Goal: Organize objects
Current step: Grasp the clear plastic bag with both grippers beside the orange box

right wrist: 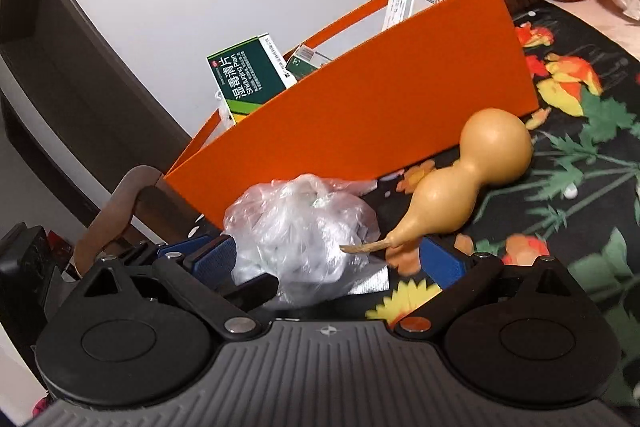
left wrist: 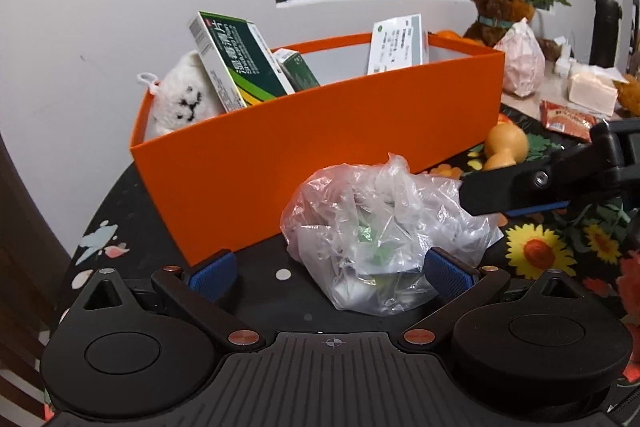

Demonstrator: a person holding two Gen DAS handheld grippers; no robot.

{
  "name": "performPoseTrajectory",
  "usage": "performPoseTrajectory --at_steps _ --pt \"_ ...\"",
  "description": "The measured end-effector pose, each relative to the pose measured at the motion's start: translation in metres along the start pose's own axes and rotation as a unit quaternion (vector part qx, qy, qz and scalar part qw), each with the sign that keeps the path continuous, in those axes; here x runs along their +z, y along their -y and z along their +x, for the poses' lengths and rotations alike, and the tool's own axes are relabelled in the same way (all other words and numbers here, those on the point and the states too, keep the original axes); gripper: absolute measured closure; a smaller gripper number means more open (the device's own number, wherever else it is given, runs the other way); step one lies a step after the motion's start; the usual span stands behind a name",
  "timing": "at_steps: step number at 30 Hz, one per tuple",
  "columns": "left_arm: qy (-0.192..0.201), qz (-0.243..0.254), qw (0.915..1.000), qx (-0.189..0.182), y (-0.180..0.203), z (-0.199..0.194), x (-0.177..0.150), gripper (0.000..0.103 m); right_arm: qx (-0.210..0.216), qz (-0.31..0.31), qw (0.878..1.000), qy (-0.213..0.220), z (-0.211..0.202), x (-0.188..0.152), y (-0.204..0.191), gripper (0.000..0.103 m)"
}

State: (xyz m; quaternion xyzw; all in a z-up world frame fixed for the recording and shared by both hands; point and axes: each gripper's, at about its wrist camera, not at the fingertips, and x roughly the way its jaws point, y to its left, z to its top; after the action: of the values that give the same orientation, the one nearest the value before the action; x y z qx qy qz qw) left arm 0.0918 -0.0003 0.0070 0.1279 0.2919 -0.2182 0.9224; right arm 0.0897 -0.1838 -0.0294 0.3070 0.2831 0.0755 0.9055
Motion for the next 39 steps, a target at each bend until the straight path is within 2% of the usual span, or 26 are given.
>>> performPoseTrajectory --at_steps 3,5,7,24,30,33,39 --pt "-0.001 -0.002 1.0000 -0.004 -0.001 0.005 0.002 0.000 -0.005 -0.018 1.000 0.004 0.005 0.002 -0.001 0.005" --pt "-0.003 -0.004 1.0000 -0.004 -0.002 0.008 0.003 0.000 -0.012 -0.029 1.000 0.005 0.005 0.001 -0.002 0.013" --pt "-0.004 -0.005 1.0000 -0.006 -0.002 0.010 0.004 0.000 -0.010 -0.032 0.999 0.003 0.009 0.001 -0.001 0.028" --pt "-0.005 0.000 0.9999 -0.009 0.001 0.013 0.004 0.000 -0.015 -0.051 0.999 0.004 0.010 -0.001 -0.002 0.030" --pt "0.000 0.013 0.9998 -0.017 0.005 0.015 0.005 0.000 -0.023 -0.084 0.996 -0.001 0.014 -0.006 -0.013 0.035" --pt "0.006 0.016 0.9993 -0.034 0.007 0.013 0.004 0.000 -0.025 -0.090 0.996 0.001 0.015 -0.007 -0.015 0.041" --pt "0.019 0.031 0.9985 -0.042 0.013 0.008 0.003 0.000 -0.026 -0.092 0.995 0.009 0.012 -0.008 -0.014 0.051"
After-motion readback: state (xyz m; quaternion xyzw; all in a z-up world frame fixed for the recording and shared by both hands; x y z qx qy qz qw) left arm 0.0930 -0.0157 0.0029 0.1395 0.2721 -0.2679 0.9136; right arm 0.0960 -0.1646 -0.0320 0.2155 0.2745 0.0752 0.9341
